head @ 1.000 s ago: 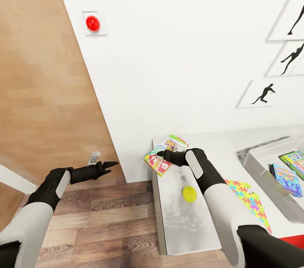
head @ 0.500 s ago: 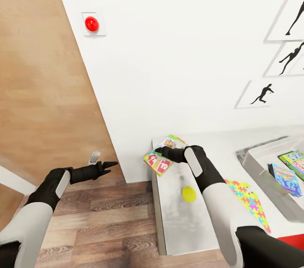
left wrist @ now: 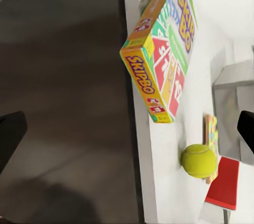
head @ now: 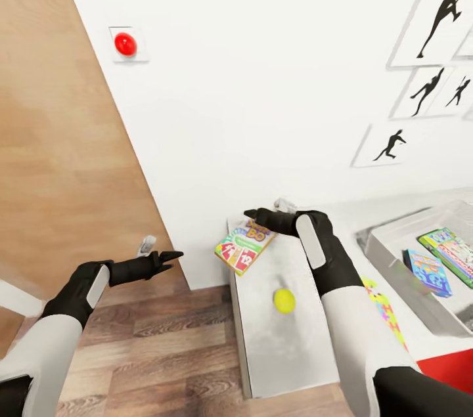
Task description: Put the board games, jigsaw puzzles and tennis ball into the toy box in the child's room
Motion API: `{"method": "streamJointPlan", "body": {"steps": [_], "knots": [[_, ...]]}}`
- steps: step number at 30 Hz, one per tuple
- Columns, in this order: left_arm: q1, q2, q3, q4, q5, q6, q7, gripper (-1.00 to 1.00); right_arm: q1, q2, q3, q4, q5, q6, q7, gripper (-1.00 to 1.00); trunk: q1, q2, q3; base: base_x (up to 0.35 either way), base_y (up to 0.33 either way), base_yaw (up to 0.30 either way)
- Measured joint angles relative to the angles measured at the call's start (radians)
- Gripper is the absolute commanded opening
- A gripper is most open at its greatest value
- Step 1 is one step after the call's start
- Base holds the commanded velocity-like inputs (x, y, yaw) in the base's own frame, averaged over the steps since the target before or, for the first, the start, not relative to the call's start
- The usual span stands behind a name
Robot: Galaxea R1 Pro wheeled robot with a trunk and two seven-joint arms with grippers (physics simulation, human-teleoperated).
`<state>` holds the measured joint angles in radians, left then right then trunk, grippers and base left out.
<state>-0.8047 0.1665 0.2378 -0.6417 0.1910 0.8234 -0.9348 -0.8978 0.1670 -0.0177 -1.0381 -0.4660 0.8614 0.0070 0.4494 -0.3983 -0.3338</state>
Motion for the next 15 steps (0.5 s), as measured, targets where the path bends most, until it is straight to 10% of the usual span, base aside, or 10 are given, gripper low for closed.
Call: {"method": "streamJointPlan", "body": {"steps": [9,15], "knots": [[0.0,0.002,0.0,0.0,0.0,0.0,-0.001,1.0,0.189,-0.002,0.001,-0.375,-0.006,0.111,0.02,1.0,0.0,0.0,0.012,0.0,0.0,-0.15],[0.0,0.002,0.002,0.0,0.0,0.0,-0.026,1.0,0.349,-0.011,0.034,-0.517,-0.014,0.11,0.186,1.0,0.0,0.0,0.02,0.0,0.0,-0.099]]}}
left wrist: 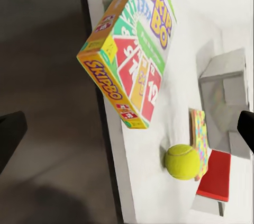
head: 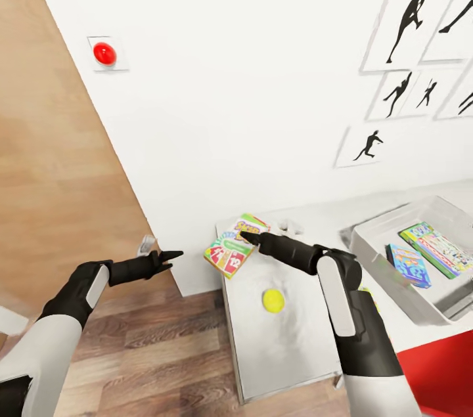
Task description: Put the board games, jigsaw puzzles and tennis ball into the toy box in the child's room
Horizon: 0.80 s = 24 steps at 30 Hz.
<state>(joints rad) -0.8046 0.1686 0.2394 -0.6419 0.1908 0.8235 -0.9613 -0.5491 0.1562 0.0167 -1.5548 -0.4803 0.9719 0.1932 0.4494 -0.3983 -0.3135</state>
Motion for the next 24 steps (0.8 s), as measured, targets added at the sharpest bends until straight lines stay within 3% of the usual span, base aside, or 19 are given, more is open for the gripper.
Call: {"method": "streamJointPlan", "body": {"steps": [3,9,13,15,17,21,24], "knots": [[0.0,0.0,0.0,0.0,0.0,0.0,-0.028,1.0,0.059,-0.003,0.015,-0.018,0.005,-0.032,0.129,1.0,0.0,0.0,0.004,0.0,0.0,-0.019],[0.0,0.0,0.0,0.0,-0.001,-0.001,-0.042,1.0,0.161,-0.006,0.022,-0.031,0.015,-0.163,0.305,1.0,0.0,0.0,0.013,0.0,0.0,0.045],[0.0,0.001,0.0,0.0,-0.002,-0.002,-0.043,1.0,0.197,-0.01,0.017,-0.034,0.016,-0.192,0.414,1.0,0.0,0.0,0.019,0.0,0.0,0.067],[0.0,0.001,0.0,0.0,-0.003,-0.001,-0.039,1.0,0.208,-0.028,0.015,-0.036,0.016,-0.204,0.516,1.0,0.0,0.0,0.022,0.0,0.0,0.076],[0.0,0.001,0.001,0.001,-0.004,-0.001,-0.035,1.0,0.211,-0.041,0.014,-0.036,0.017,-0.211,0.573,1.0,0.0,0.0,0.025,0.0,0.0,0.099],[0.0,-0.001,0.002,0.008,-0.007,0.001,-0.003,1.0,0.215,-0.053,0.014,-0.037,0.017,-0.217,0.627,1.0,0.0,0.0,0.028,0.0,0.0,0.116],[-0.001,-0.003,0.003,0.011,-0.009,0.002,0.074,1.0,0.215,-0.056,0.01,-0.037,0.018,-0.222,0.641,1.0,0.0,0.0,0.029,0.0,0.0,0.115]]}}
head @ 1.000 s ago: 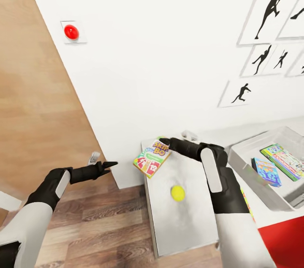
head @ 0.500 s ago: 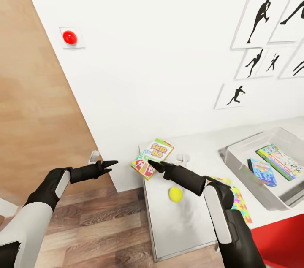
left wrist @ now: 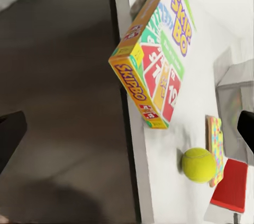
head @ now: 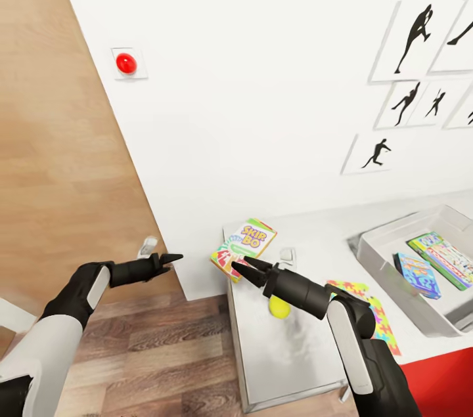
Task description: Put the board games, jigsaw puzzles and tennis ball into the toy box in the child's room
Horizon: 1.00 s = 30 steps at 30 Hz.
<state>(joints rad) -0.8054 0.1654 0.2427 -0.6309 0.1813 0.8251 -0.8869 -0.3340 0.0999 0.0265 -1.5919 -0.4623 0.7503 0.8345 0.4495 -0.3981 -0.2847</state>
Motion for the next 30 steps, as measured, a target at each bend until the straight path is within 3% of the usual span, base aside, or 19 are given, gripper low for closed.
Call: {"method": "streamJointPlan", "body": {"steps": [4,9,11,14,20,30], "knots": [[0.0,-0.009,0.0,0.008,0.001,-0.002,0.1,1.0,0.0,-0.003,-0.025,0.0,0.0,-0.017,0.009,1.0,0.0,0.0,0.0,0.0,0.0,0.093],[-0.001,-0.018,0.001,0.015,0.003,0.0,0.138,1.0,0.0,-0.018,-0.053,0.0,-0.002,-0.021,0.029,1.0,0.0,0.0,0.0,0.0,0.0,0.028],[-0.001,-0.014,0.002,0.015,0.005,0.001,0.138,1.0,0.0,-0.053,-0.066,0.0,-0.003,-0.019,0.051,1.0,0.0,0.0,0.0,0.0,0.0,0.004],[-0.001,-0.015,0.0,0.014,0.007,0.002,0.125,1.0,0.0,-0.083,-0.08,0.0,-0.003,-0.02,0.102,1.0,0.0,0.0,0.0,0.0,0.0,0.002],[-0.001,-0.015,-0.002,0.01,0.008,0.002,0.082,1.0,0.0,-0.094,-0.127,0.0,-0.003,-0.025,0.184,1.0,0.0,0.0,0.007,0.0,0.0,0.0],[0.0,-0.011,-0.003,0.008,0.006,0.002,0.024,1.0,0.0,-0.09,-0.131,0.0,-0.003,-0.029,0.202,1.0,0.0,0.0,0.023,0.0,0.0,0.0]]}}
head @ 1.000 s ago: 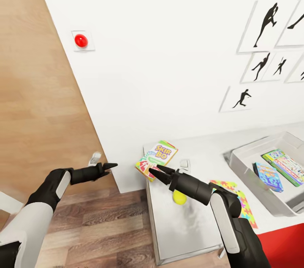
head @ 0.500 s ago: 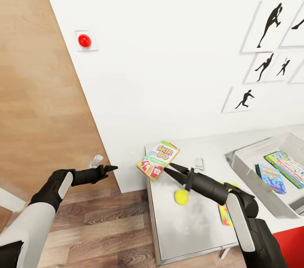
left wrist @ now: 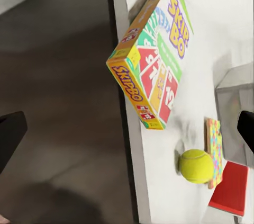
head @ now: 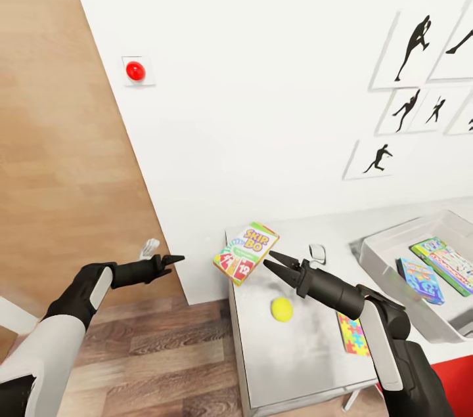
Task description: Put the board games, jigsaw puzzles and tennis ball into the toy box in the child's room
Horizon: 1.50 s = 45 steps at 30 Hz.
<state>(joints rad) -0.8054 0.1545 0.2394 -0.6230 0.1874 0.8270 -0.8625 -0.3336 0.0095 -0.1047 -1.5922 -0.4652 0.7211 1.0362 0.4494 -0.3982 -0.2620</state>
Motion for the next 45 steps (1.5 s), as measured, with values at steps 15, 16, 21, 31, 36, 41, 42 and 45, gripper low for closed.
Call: {"method": "streamJointPlan", "body": {"steps": [15,16,21,31,36,41,42,45], "knots": [[0.001,0.013,-0.001,-0.001,0.0,0.0,-0.023,1.0,0.001,-0.001,0.0,0.0,0.0,-0.002,0.003,1.0,0.0,0.0,0.025,0.0,0.0,0.056],[0.001,0.013,-0.001,-0.001,0.0,0.0,-0.023,1.0,0.002,-0.001,0.0,0.0,0.0,-0.002,0.004,1.0,0.0,0.0,0.026,0.0,0.0,0.067],[0.001,0.013,-0.001,-0.002,0.0,0.0,-0.023,1.0,0.002,-0.001,0.0,0.0,0.0,-0.002,0.005,1.0,0.0,0.0,0.035,0.0,0.0,0.067],[0.001,0.013,-0.002,-0.002,0.0,0.0,-0.023,1.0,0.002,-0.001,0.0,0.0,0.0,-0.002,0.005,1.0,0.0,0.0,0.051,0.0,0.0,0.067],[0.001,0.013,-0.002,-0.003,0.0,0.0,-0.023,1.0,0.002,-0.001,0.0,0.0,0.0,-0.002,0.006,1.0,0.0,0.0,0.059,0.0,0.0,0.053],[0.001,0.013,-0.002,-0.003,0.0,-0.001,-0.024,1.0,0.002,-0.001,0.0,0.0,0.0,-0.002,0.007,1.0,0.0,0.0,0.068,0.0,0.0,0.012],[0.001,0.013,-0.002,-0.003,0.0,-0.001,-0.024,1.0,0.002,-0.001,0.0,0.0,0.0,-0.002,0.007,1.0,0.0,0.0,0.069,0.0,0.0,0.004],[0.001,0.013,-0.002,-0.003,0.0,-0.001,-0.024,1.0,0.002,-0.001,0.0,0.0,0.0,-0.002,0.007,1.0,0.0,0.0,0.074,0.0,0.0,0.002]]}}
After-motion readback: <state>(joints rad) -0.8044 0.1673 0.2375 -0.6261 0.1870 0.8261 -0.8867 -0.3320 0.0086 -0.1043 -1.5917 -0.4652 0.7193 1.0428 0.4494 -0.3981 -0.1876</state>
